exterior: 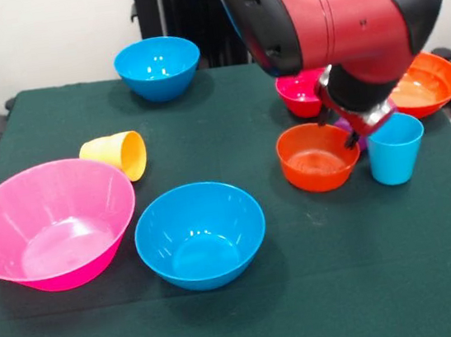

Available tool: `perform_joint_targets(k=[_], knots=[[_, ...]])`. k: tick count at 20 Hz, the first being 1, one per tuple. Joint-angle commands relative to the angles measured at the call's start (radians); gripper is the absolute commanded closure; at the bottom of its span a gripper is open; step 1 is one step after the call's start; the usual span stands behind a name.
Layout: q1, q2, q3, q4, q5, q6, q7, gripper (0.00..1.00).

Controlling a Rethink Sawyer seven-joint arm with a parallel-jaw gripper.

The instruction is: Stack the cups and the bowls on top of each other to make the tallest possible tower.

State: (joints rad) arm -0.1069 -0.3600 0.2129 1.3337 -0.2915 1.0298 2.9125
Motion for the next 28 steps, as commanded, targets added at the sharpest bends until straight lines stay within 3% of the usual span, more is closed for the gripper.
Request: perform_joint_targets(k=[1,7,9,11,14,17,21,25,28], knots=[[-0.010,-0.172,0.129,0.145,-0.016,0.047,-0.319,0.00],[-0.028,-0.269,0.096,0.103,-0.094,0.200,-0.460,0.00],[-0.049,-0.268,0.101,0.076,-0.127,0.177,-0.523,0.00],[-0.062,-0.212,0.126,0.013,-0.146,0.119,-0.554,0.00],[-0.106,-0.150,0.188,0.018,-0.086,-0.027,-0.545,0.00],[-0.150,-0.091,0.280,0.101,0.001,-0.182,-0.536,0.00],[-0.180,-0.021,0.347,0.174,-0.005,-0.344,-0.536,0.00],[-0.211,0.049,0.399,0.203,-0.007,-0.410,-0.546,0.00],[-0.224,0.084,0.410,0.205,-0.017,-0.394,-0.551,0.00]])
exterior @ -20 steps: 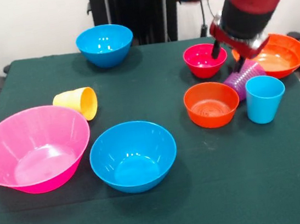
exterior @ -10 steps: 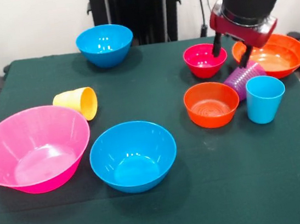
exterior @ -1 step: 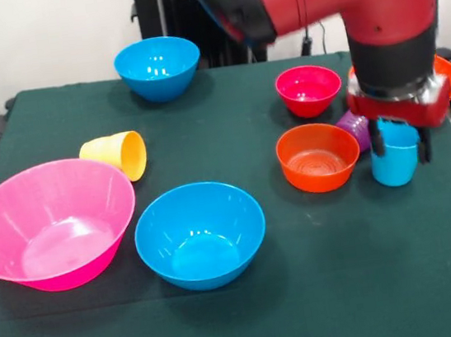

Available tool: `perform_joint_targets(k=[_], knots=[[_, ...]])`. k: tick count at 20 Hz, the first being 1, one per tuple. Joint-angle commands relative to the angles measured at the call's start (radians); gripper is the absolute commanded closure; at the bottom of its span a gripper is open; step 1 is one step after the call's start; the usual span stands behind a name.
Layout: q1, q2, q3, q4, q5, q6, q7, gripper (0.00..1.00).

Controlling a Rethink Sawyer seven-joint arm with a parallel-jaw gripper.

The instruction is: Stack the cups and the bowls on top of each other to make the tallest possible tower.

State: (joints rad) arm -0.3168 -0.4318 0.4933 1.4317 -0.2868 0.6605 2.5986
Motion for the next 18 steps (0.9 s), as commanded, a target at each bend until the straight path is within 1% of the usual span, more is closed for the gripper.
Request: perform_joint_targets(k=[1,3,4,7,9,13,16,18], knots=[[-0.021,0.168,0.137,0.111,-0.018,-0.005,-0.246,0.00],[-0.040,0.187,0.159,0.131,-0.013,0.016,-0.258,0.00],[-0.040,0.190,0.157,0.130,-0.020,0.029,-0.260,0.00],[-0.042,0.184,0.158,0.121,-0.030,0.099,-0.276,0.00],[-0.048,0.180,0.163,0.120,-0.030,0.119,-0.268,0.00],[-0.058,0.119,0.192,0.142,0.000,0.181,-0.228,0.00],[-0.065,0.064,0.217,0.169,0.020,0.195,-0.180,0.00],[-0.069,0.044,0.231,0.163,0.026,0.186,-0.162,0.00]])
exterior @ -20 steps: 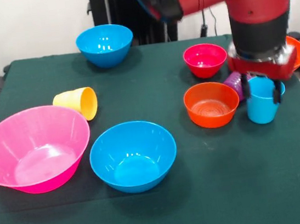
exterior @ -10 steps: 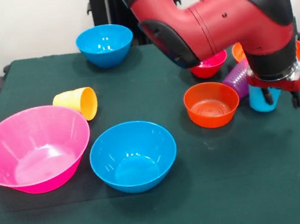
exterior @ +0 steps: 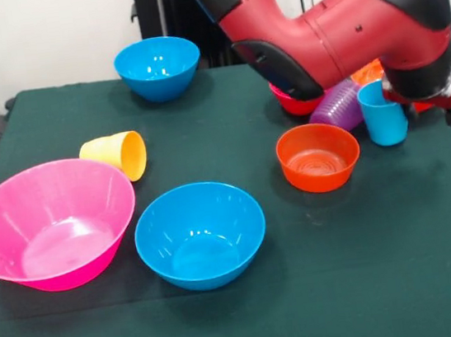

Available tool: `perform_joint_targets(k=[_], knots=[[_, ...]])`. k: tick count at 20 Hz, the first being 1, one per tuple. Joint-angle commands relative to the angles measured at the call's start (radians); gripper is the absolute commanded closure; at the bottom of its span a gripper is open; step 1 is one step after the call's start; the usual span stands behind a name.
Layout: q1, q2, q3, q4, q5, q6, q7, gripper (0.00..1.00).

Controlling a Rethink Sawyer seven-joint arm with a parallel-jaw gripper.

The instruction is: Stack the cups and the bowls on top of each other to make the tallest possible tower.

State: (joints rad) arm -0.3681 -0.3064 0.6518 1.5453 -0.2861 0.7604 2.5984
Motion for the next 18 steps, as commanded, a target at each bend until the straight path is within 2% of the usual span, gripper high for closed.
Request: perform_joint_targets(k=[1,6,10,13,18], knots=[[-0.019,-0.091,0.075,0.044,0.020,0.082,-0.162,0.00],[-0.027,-0.083,0.089,0.002,0.005,0.100,-0.195,0.00],[-0.038,-0.075,0.127,-0.037,-0.015,0.019,-0.216,0.00],[-0.054,-0.135,0.155,-0.021,0.002,0.022,-0.192,0.00],[-0.075,-0.258,0.127,0.068,0.014,0.149,-0.140,0.00]])
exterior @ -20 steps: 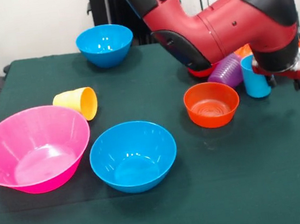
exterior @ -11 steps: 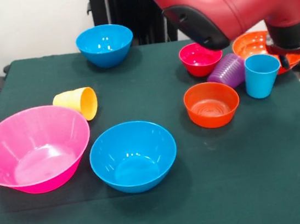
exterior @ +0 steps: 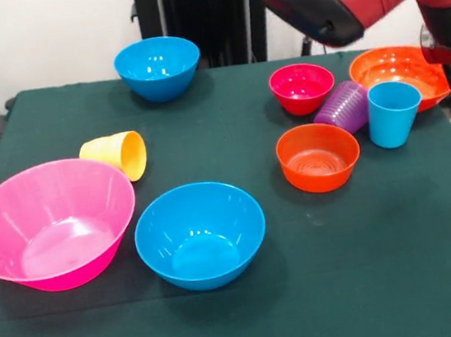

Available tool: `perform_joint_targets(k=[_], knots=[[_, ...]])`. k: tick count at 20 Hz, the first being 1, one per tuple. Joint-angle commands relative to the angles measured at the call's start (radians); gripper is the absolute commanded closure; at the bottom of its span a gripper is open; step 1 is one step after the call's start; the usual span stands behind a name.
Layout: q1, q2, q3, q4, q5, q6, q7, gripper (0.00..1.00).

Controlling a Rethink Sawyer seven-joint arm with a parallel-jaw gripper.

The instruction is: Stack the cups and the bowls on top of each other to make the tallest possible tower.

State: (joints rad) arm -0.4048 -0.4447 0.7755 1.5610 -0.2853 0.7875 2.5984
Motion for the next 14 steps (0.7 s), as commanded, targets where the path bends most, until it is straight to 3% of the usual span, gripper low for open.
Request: perform_joint_targets(k=[1,7,14], knots=[[-0.045,-0.135,0.000,0.080,0.013,0.114,-0.127,0.00],[-0.089,-0.190,0.003,0.234,-0.016,0.024,-0.111,0.00],[-0.131,-0.302,0.051,0.390,0.011,-0.040,-0.058,0.00]])
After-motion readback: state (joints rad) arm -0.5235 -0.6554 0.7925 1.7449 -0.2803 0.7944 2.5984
